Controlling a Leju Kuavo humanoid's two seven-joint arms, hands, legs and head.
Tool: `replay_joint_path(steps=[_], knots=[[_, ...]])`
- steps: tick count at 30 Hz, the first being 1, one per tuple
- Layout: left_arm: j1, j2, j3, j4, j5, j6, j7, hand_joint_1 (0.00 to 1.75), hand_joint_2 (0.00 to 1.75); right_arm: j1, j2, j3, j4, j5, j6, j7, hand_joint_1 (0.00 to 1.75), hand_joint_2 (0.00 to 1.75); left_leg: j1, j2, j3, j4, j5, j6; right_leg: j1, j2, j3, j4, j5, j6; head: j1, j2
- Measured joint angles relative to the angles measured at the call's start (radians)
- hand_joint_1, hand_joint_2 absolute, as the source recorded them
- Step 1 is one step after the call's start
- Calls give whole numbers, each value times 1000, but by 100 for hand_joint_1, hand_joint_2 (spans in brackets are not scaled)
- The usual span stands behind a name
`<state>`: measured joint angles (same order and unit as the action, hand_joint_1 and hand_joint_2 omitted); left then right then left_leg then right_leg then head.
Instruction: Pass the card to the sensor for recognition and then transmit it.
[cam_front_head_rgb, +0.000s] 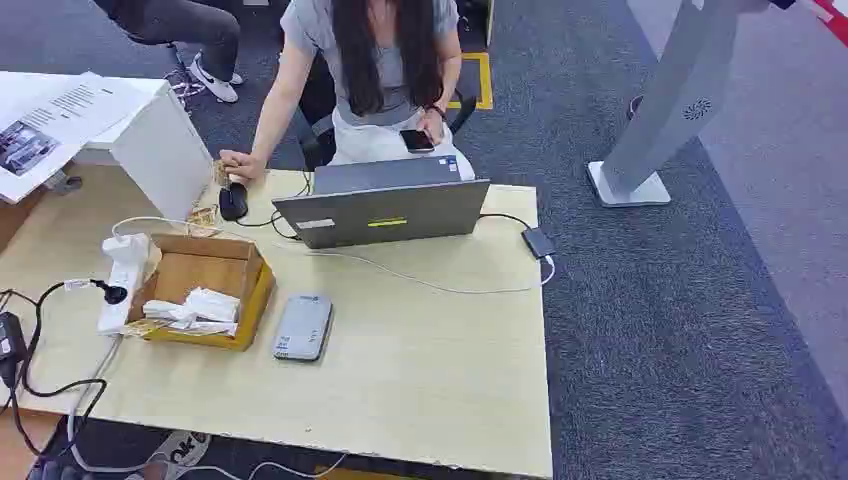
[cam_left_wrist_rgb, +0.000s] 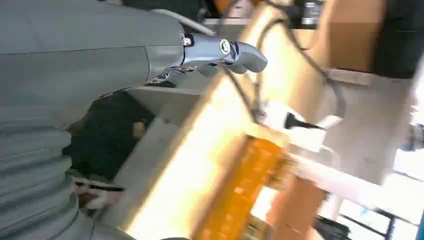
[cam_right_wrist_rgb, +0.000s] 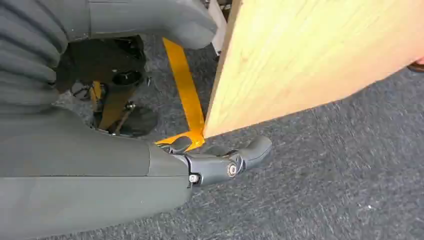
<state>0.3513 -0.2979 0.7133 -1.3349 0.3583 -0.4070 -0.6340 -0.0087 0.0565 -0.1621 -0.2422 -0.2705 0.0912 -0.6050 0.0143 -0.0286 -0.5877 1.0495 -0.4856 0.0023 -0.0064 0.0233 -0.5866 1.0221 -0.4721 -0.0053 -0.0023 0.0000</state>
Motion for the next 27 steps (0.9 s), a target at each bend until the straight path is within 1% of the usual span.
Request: replay_joint_path(steps=[3, 6, 8, 11, 14, 20, 27], knots=[[13, -13, -8, -90, 40, -10, -5, 0, 175, -5, 2, -9, 3, 2, -5, -6, 0, 175, 0, 0, 0, 0, 0, 0, 0, 0, 0, 0, 0, 0, 0, 0], [19, -23, -19, -200, 40, -21, -7, 0, 175, -15, 4, -11, 6, 15, -17, -5, 0, 175, 0, 0, 0, 0, 1, 0, 0, 0, 0, 0, 0, 0, 0, 0], [13, -25, -37, -268, 7, -16, -8, 0, 175, -23, 7, -11, 8, 26, -18, 0, 0, 175, 0, 0, 1, 0, 1, 0, 0, 0, 0, 0, 0, 0, 0, 0], [3, -21, -75, -323, -67, 26, -10, 0, 175, -30, 12, -11, 10, 40, -30, 10, 0, 175, 0, 0, 1, 0, 2, -1, 0, 0, 0, 0, 1, 0, 0, 0], [-15, -11, -114, -345, -147, 85, -8, 0, 175, -34, 15, -11, 10, 51, -36, 24, 0, 175, 0, 0, 1, 0, 2, -1, 0, 0, 0, 0, 1, 0, 0, 0], [-76, 35, -192, -352, -319, 192, 11, 0, 175, -39, 19, -12, 14, 62, -45, 58, 0, 175, 0, 0, 1, 0, 2, -1, 0, 0, 0, 0, 1, 0, 0, 0], [-166, 97, -271, -344, -524, 281, 95, 0, 175, -40, 22, -13, 18, 72, -50, 104, 0, 175, 0, 0, 1, 0, 3, -1, 0, 0, -1, 0, 2, 0, 0, 0]])
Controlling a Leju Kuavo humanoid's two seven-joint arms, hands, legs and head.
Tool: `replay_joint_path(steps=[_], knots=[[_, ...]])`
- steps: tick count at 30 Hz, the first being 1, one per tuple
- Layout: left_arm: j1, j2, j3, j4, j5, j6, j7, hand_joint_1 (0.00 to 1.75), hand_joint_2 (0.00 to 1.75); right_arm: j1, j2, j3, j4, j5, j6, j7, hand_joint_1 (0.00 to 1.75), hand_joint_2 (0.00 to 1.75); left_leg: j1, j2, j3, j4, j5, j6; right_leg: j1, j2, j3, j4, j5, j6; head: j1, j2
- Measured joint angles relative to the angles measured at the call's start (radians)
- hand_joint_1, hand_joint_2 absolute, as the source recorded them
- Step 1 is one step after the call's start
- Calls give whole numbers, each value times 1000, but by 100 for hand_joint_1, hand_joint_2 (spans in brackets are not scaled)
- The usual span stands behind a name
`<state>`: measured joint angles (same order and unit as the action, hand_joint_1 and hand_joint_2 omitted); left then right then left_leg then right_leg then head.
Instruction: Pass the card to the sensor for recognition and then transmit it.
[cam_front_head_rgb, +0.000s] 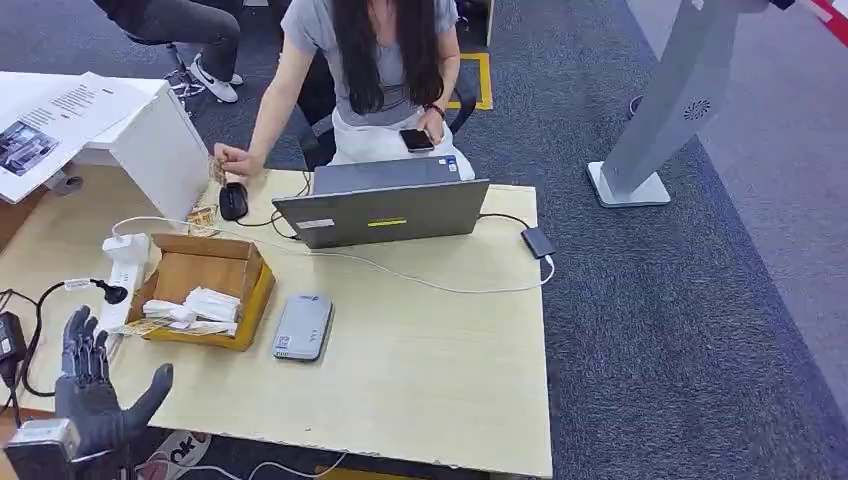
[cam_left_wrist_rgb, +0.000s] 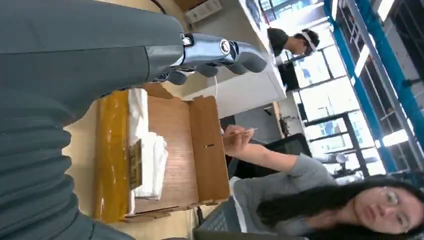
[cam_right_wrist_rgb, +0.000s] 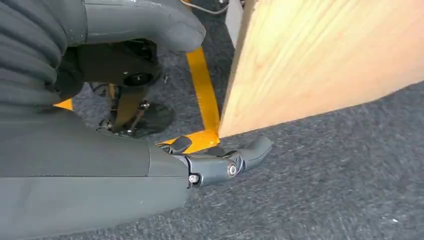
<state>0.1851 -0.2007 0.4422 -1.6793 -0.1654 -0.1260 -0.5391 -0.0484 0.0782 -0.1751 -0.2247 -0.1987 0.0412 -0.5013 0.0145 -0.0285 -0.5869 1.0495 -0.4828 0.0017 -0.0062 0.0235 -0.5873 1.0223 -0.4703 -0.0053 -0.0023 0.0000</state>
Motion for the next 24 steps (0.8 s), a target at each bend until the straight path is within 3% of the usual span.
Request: replay_joint_path(steps=[14, 24], knots=[[-171, 123, -137, 84, -358, 147, 158, 0, 175, -2, 7, -2, 10, 22, -20, 86, 0, 175, 0, 1, 0, 0, 1, 0, 0, 1, -1, 0, 1, 0, 0, 0], [-304, 242, -232, 171, -628, 271, 285, 0, 175, -2, 10, 0, 19, 72, -84, 197, 0, 175, 0, 2, 0, 0, 1, 0, 0, 2, -1, 0, 2, -1, 0, 0]])
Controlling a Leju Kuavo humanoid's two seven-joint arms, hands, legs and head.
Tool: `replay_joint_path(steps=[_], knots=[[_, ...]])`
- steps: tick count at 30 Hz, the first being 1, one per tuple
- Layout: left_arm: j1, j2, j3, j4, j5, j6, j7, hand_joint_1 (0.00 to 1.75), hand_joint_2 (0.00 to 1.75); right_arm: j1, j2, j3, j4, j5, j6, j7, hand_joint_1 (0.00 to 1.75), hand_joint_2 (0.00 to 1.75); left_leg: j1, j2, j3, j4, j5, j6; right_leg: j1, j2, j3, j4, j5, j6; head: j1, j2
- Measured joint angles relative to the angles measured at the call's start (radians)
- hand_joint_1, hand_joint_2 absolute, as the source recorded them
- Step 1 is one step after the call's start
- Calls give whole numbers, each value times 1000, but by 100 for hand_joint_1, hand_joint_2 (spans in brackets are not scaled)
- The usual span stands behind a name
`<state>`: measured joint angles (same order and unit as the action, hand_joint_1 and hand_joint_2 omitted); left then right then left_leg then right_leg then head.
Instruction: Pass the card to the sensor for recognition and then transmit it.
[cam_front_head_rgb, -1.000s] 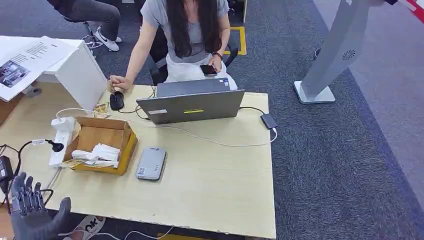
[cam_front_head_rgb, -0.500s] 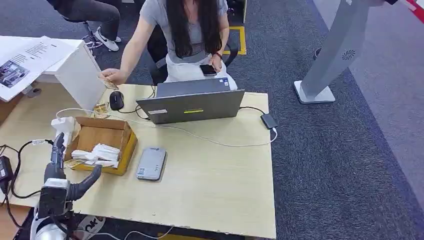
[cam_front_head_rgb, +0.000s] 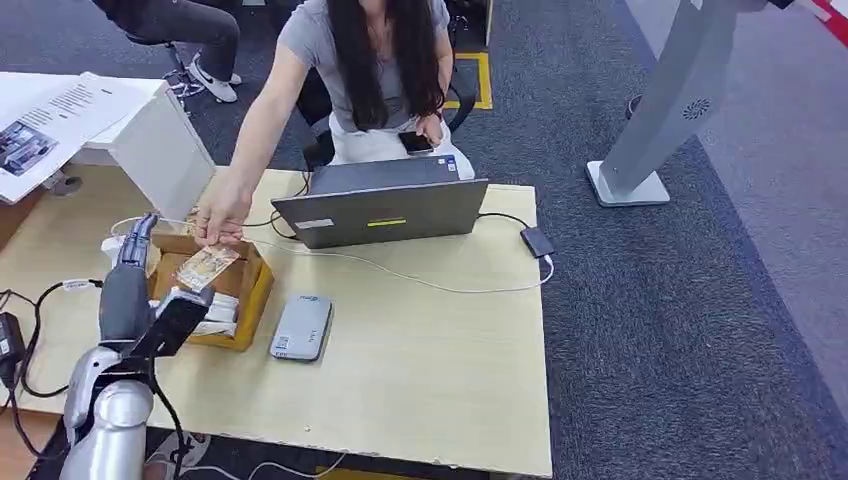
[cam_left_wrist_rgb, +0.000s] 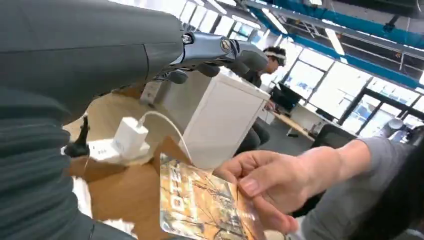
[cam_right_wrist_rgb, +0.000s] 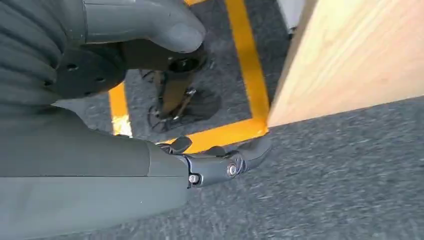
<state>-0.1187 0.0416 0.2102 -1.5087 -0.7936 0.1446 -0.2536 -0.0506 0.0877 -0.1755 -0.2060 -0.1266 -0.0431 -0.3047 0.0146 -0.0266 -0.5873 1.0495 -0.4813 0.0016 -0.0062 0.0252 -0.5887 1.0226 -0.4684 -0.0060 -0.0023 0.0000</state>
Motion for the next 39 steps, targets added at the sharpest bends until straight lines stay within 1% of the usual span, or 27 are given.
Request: replay_joint_path(steps=[6, 10, 13, 19, 23, 33, 34, 39], knots=[[-64, 68, -47, 53, -127, 60, 66, 0, 175, 1, 0, 19, 8, 50, -61, 104, 0, 175, 0, 0, 0, 0, 0, 0, 0, 1, 0, 0, 0, -1, 0, 0], [-108, 110, -74, 100, -212, 101, 114, 0, 175, 2, 0, 43, 14, 94, -96, 190, 0, 175, 0, 1, 0, 0, 0, 0, 0, 1, -1, 0, 0, -1, 0, 0], [-137, 135, -93, 132, -270, 132, 146, 0, 175, 4, 0, 64, 16, 129, -117, 245, 0, 175, 0, 1, 0, 0, 0, 0, 0, 1, -1, 0, 1, -1, 0, 0], [-193, 165, -133, 198, -384, 201, 209, 0, 175, 6, 6, 109, 19, 203, -153, 338, 0, 175, 0, 1, -1, 0, 0, 0, 0, 1, -1, 0, 1, -1, 0, 0], [-219, 173, -153, 238, -436, 242, 240, 0, 175, 6, 11, 129, 21, 240, -168, 368, 0, 175, 0, 1, -1, 0, 0, 0, 0, 1, -1, 0, 1, -1, 1, 0], [-230, 179, -168, 280, -440, 255, 242, 0, 175, 7, 14, 146, 23, 244, -166, 371, 0, 175, 0, 2, -1, 0, 0, 0, 0, 1, -2, 0, 1, -1, 0, 0], [-232, 179, -168, 285, -439, 256, 241, 175, 175, 7, 15, 146, 23, 244, -165, 370, 0, 175, 0, 2, -1, 0, 0, 0, 0, 1, -2, 0, 1, -1, 0, 0], [-236, 179, -168, 295, -432, 258, 228, 175, 175, 7, 18, 145, 23, 228, -149, 371, 0, 175, 0, 2, -1, 0, 0, 0, 0, 1, -2, 0, 1, -1, 0, 0]])
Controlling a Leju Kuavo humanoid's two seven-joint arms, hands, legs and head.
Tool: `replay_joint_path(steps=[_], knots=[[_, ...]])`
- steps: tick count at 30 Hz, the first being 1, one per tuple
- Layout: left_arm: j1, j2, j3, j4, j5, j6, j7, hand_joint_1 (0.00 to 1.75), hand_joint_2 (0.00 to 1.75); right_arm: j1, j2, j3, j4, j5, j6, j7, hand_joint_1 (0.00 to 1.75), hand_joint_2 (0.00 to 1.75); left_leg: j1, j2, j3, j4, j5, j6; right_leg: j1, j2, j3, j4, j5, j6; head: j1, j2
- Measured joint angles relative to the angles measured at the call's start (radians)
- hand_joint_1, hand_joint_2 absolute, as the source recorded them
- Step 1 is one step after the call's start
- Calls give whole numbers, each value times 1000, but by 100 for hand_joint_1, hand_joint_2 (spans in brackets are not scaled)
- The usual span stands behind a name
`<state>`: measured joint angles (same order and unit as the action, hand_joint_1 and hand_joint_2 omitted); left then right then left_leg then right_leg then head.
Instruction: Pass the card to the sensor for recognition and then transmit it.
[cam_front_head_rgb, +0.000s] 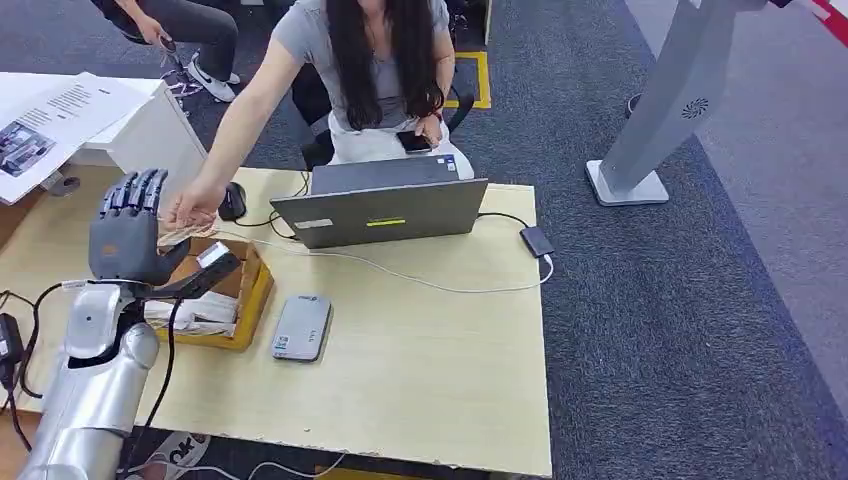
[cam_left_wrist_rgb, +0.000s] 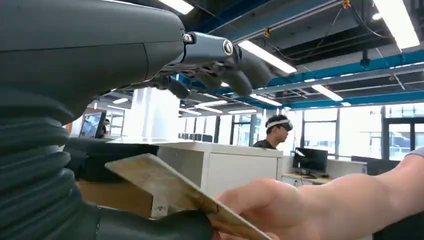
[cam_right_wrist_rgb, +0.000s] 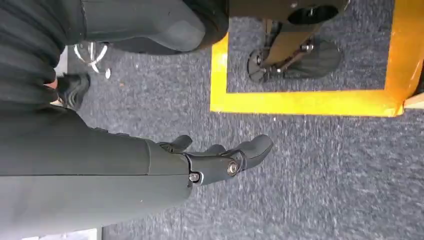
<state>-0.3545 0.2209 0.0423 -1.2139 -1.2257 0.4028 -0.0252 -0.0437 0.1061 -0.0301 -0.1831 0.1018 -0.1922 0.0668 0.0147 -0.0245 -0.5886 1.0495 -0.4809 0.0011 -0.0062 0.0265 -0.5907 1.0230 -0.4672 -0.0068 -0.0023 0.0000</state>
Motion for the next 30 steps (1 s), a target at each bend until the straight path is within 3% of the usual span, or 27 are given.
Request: replay_joint_path(steps=[22, 27, 30], knots=[[6, 6, -1, 8, 19, 11, -29, 175, 175, 0, 7, -1, 4, -5, 14, 0, 0, 175, 0, 0, 0, 0, 0, 0, 0, 0, 0, 0, 0, 0, 0, 0], [72, -22, -35, -40, -2, 10, -47, 175, 175, 0, 11, -5, 4, -4, 10, -1, 0, 175, 0, 0, 0, 0, 0, 0, 0, 0, 0, 0, 0, 0, 0, 0], [130, -52, -85, -81, -69, 0, -29, 175, 175, 0, 13, -7, 4, -2, 3, 2, 0, 175, -1, 0, -1, 0, 0, 0, 0, 0, 0, -1, 0, 0, 0, 0]])
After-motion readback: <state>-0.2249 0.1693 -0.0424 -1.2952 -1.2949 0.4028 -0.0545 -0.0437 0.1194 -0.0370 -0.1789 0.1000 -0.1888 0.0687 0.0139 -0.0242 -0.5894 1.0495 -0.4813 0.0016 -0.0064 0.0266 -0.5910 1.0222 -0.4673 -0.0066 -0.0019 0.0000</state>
